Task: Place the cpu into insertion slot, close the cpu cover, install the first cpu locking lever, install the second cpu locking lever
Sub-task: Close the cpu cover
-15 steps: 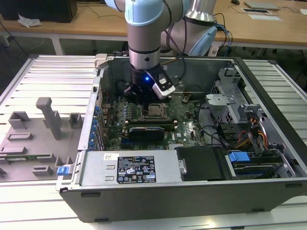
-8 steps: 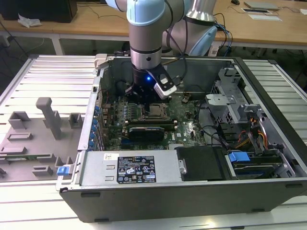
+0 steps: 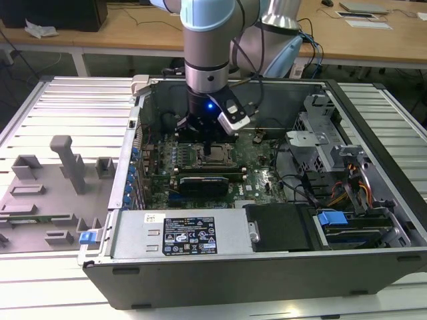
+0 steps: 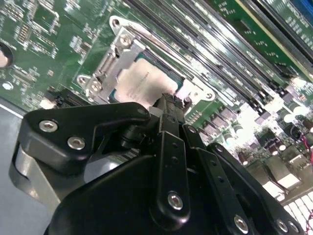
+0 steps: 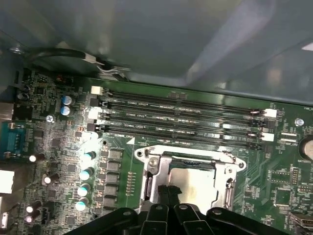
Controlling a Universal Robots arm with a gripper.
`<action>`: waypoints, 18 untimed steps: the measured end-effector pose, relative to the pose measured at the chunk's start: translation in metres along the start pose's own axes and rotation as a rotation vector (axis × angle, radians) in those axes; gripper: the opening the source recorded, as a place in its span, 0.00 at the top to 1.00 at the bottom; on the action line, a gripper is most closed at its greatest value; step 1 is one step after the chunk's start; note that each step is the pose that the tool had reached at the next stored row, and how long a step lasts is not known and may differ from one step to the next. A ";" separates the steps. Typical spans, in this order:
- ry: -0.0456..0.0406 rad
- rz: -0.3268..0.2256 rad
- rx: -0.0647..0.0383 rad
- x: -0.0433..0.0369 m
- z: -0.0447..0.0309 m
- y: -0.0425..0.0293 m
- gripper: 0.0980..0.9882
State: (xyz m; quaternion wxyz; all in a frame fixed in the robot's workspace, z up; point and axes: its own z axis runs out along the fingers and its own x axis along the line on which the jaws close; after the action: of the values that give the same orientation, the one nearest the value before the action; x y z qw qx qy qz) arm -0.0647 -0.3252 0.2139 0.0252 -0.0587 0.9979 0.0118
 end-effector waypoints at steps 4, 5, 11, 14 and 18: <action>0.0072 0.000 -0.001 -0.0142 0.0007 -0.0023 0.99; 0.0076 0.000 -0.001 -0.0144 0.0003 -0.0023 0.99; 0.0074 0.000 -0.001 -0.0154 -0.0180 -0.0019 0.99; 0.0072 0.000 -0.001 -0.0158 -0.0237 -0.0017 0.99; 0.0073 0.000 -0.001 -0.0158 -0.0238 -0.0018 0.99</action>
State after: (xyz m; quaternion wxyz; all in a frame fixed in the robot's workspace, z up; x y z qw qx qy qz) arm -0.0500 -0.3258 0.2385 0.0216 -0.0587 0.9980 0.0120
